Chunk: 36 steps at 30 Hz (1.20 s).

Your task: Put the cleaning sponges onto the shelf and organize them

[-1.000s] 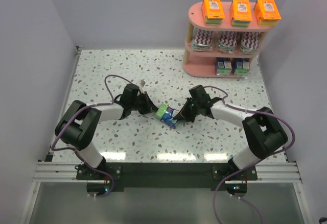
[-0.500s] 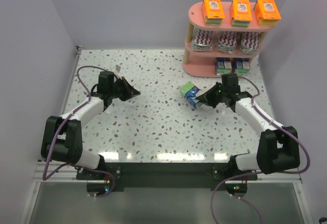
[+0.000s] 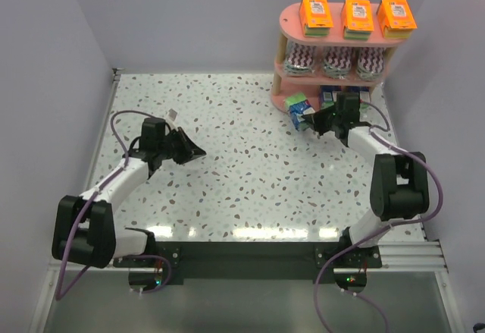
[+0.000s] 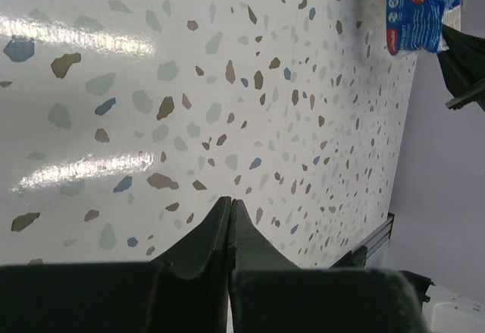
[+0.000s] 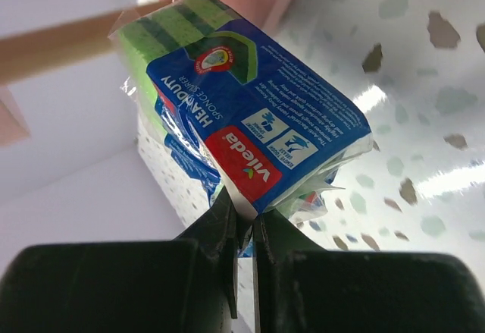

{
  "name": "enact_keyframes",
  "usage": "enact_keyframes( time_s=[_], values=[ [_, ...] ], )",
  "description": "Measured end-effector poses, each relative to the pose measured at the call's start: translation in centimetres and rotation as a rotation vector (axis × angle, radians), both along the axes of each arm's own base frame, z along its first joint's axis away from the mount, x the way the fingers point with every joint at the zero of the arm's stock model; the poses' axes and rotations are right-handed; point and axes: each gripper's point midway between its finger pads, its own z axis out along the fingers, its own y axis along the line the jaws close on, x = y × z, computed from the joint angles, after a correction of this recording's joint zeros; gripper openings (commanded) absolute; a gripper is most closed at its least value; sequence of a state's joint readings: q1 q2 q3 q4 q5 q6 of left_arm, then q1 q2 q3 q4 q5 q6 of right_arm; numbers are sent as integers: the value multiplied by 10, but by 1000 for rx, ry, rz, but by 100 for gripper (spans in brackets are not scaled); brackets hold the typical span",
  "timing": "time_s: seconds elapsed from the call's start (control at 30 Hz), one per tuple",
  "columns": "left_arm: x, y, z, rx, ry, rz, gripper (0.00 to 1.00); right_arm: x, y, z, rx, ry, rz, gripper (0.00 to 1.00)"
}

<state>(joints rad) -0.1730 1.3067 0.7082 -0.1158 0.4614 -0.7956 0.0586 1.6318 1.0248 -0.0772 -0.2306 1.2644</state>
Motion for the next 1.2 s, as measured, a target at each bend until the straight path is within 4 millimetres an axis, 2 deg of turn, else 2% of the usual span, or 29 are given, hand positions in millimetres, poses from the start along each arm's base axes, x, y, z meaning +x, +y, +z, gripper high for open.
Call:
enact_keyframes(
  time_s=[0.23,0.4,0.5,0.57,0.6,0.7,0.8,1.0,1.1,1.2],
  values=[
    [-13,3,19,-1,-40,-2,4,46,-8,-19,53,-46,-128,0],
    [-20,5,19,8,-21,2,4,76,-13,-27,66,-60,-187,2],
    [-21,6,17,12,-9,4,4,91,-14,-24,77,-83,-209,8],
    [-23,6,16,14,-2,5,4,100,-16,-23,84,-99,-226,19],
    [-23,6,15,15,4,5,4,103,-16,-23,89,-103,-231,33],
    [-26,7,13,20,18,7,4,111,-15,-24,106,-112,-240,50],
    [-26,7,12,21,24,8,6,120,-14,-19,120,-136,-244,59],
    [-27,8,12,21,27,11,13,119,-13,-17,136,-146,-238,68],
    [-26,8,14,19,22,13,22,102,-13,-14,142,-141,-226,73],
    [-25,7,15,15,17,15,36,77,-14,8,149,-169,-215,77]
  ],
)
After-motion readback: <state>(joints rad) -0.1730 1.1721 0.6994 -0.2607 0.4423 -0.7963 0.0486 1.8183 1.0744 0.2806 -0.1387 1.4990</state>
